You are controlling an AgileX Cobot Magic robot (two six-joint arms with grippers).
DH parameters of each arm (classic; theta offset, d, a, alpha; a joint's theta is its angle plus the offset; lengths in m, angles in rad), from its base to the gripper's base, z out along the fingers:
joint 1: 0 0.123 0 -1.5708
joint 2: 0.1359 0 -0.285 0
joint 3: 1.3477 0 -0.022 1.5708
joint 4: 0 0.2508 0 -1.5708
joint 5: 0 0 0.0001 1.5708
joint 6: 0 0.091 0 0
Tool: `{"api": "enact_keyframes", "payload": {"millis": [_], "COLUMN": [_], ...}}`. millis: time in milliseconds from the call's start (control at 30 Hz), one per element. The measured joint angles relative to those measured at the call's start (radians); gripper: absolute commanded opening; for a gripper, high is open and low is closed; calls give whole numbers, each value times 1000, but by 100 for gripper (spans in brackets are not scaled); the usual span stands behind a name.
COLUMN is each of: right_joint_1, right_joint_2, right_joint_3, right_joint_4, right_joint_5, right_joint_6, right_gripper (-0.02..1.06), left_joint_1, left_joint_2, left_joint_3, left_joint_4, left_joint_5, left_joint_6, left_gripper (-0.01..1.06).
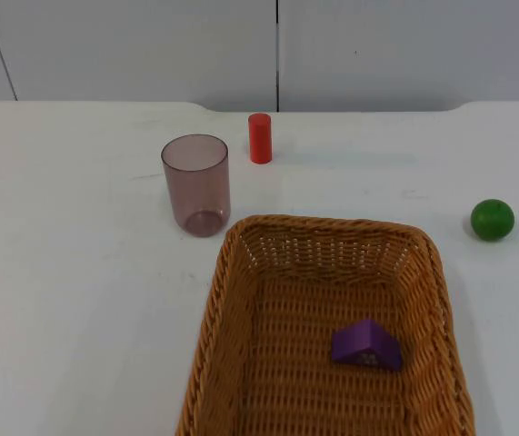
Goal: Pick up the basket with the left hand and place the triangular block into the basket with the right hand.
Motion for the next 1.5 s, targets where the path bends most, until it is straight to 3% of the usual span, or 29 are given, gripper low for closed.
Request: {"api": "enact_keyframes", "payload": {"millis": [567, 700, 800, 833, 1000, 1033, 1167, 1333, 1500], "right_joint_1": [-17, -102, -250, -250, -501, -501, -676, -781, -797], "right_joint_2": [0, 0, 0, 0, 0, 0, 0, 0, 0], "right_joint_3": [0, 0, 0, 0, 0, 0, 0, 0, 0], "right_joint_4": [9, 11, 11, 11, 11, 11, 11, 11, 13], "right_joint_5": [0, 0, 0, 0, 0, 0, 0, 0, 0], "right_joint_6": [-4, -4, -4, -4, -4, -4, -4, -4, -4], "right_gripper": [105, 105, 105, 105, 105, 105, 105, 105, 105], "left_joint_1": [0, 0, 0, 0, 0, 0, 0, 0, 0], "left_joint_2": [0, 0, 0, 0, 0, 0, 0, 0, 0], "left_joint_3": [0, 0, 0, 0, 0, 0, 0, 0, 0], "left_joint_4": [0, 2, 4, 4, 4, 4, 4, 4, 4], "left_joint_5": [0, 0, 0, 0, 0, 0, 0, 0, 0], "left_joint_6": [2, 2, 3, 3, 3, 3, 3, 3, 3], "left_gripper": [105, 105, 105, 105, 105, 105, 105, 105, 105]}}
